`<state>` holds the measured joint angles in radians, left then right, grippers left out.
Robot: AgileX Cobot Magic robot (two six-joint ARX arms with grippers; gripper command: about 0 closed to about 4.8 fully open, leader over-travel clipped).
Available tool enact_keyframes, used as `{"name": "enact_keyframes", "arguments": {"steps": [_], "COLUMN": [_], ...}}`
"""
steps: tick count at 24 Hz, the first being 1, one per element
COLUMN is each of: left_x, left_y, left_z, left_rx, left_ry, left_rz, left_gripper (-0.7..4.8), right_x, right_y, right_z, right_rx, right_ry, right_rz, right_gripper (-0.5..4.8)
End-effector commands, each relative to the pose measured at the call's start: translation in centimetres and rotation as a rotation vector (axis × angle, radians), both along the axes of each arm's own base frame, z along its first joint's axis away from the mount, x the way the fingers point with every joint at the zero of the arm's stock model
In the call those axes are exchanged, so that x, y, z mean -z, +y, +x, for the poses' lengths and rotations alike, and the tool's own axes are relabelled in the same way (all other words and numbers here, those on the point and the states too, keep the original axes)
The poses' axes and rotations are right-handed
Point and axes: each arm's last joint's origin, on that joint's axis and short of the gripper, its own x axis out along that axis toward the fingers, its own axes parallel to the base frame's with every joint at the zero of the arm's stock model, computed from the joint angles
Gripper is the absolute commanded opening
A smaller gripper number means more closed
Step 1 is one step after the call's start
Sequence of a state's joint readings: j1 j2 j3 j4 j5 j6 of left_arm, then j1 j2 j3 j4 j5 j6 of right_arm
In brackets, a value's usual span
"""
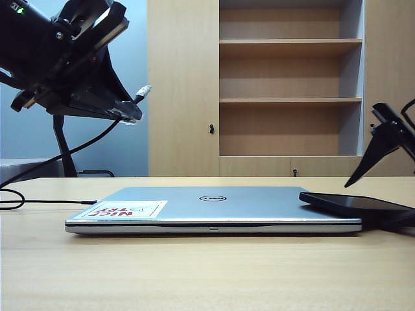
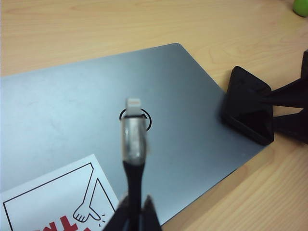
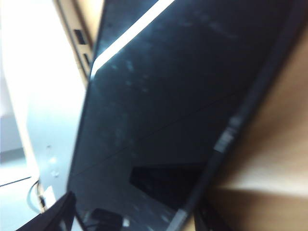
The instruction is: Pick up the charging cable and the phone, plug the charging cable into the charging port on the phone, and finally place them back on the table.
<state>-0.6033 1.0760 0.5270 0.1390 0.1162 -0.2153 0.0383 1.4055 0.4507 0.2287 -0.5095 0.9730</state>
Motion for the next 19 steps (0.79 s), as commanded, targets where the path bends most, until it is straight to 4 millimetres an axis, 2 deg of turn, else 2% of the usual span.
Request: {"name": "enact_keyframes", "arguments": {"steps": [1,10,19], "left_x": [-0.34,-0.34,-0.34], "left_y": [-0.04,-0.04,-0.04], "left_z": [0.05,0.05,0.05], "left_rx": [0.002,0.002,0.002], "left_ry": [-0.019,-0.019,-0.019], "left_rz": [-0.017,-0.017,-0.017], "left_gripper": [-0.06,-0.06,-0.06], "right_x": [0.77,1.68,1.59], "right_y": [0.05,-0.07,-0.06], "right_z": [0.25,0.86,0.93], "right_rx": [-0.005,0.045,0.044], "right_ry": [0.015,-0.003,-0.016], "right_rz": [0.019,-0.012,-0.011], "right_gripper": [3.37,3.37,3.31]}}
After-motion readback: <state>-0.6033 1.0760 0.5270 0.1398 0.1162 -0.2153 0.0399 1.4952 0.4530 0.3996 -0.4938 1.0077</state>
